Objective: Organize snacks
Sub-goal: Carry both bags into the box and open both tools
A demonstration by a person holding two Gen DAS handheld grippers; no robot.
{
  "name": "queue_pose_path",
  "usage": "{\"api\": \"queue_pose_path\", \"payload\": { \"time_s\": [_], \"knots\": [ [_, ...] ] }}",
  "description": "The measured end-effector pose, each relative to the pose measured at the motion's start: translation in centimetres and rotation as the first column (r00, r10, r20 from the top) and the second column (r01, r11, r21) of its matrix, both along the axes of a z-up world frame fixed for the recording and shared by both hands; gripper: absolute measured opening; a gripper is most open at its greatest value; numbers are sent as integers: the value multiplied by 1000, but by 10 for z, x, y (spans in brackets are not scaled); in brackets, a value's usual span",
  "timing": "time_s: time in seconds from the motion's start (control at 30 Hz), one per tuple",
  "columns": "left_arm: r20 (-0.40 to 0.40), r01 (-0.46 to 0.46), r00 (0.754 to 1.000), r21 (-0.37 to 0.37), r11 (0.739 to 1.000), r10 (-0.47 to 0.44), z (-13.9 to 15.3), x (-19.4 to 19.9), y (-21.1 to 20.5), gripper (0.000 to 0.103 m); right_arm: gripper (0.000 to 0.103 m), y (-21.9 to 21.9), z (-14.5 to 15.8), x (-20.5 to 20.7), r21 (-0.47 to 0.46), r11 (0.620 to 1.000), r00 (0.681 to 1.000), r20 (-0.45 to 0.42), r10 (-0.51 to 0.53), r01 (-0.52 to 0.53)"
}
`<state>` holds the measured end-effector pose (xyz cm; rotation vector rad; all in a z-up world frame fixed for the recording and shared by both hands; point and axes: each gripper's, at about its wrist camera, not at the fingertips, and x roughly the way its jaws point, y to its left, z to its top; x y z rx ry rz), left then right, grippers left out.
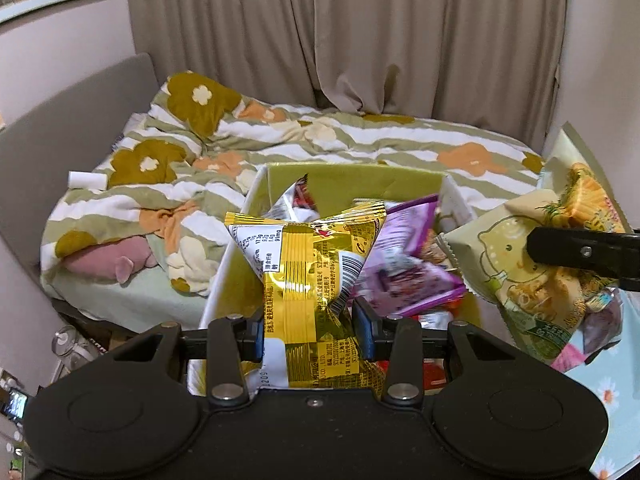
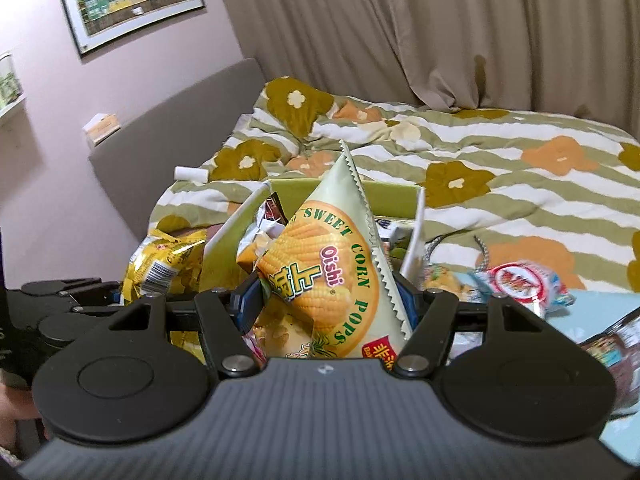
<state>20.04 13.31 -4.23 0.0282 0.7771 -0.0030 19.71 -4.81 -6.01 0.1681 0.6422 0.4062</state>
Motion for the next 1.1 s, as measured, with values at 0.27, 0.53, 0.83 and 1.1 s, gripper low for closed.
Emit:
{"api": "queue_pose_path", "payload": {
  "time_s": [0.27, 0.53, 0.83, 1.1],
  "knots": [
    [-22, 27, 999, -49, 998, -28, -20, 22, 35, 96, 80, 36, -10, 5, -6, 997, 996, -42, -83, 83],
    [-39, 34, 999, -44, 998, -35, -19, 3, 43, 97, 80, 50, -17, 11, -26, 999, 998, -44, -49, 47],
    [-28, -8, 1000, -13, 1000, 8, -7, -7, 54, 97, 84, 86, -15, 22, -44, 997, 998, -12, 69, -69],
    [-53, -23, 998, -16, 1000, 22, -16, -16, 51, 97, 103, 80, -30, 21, 16, 997, 997, -18, 77, -76]
  ]
}}
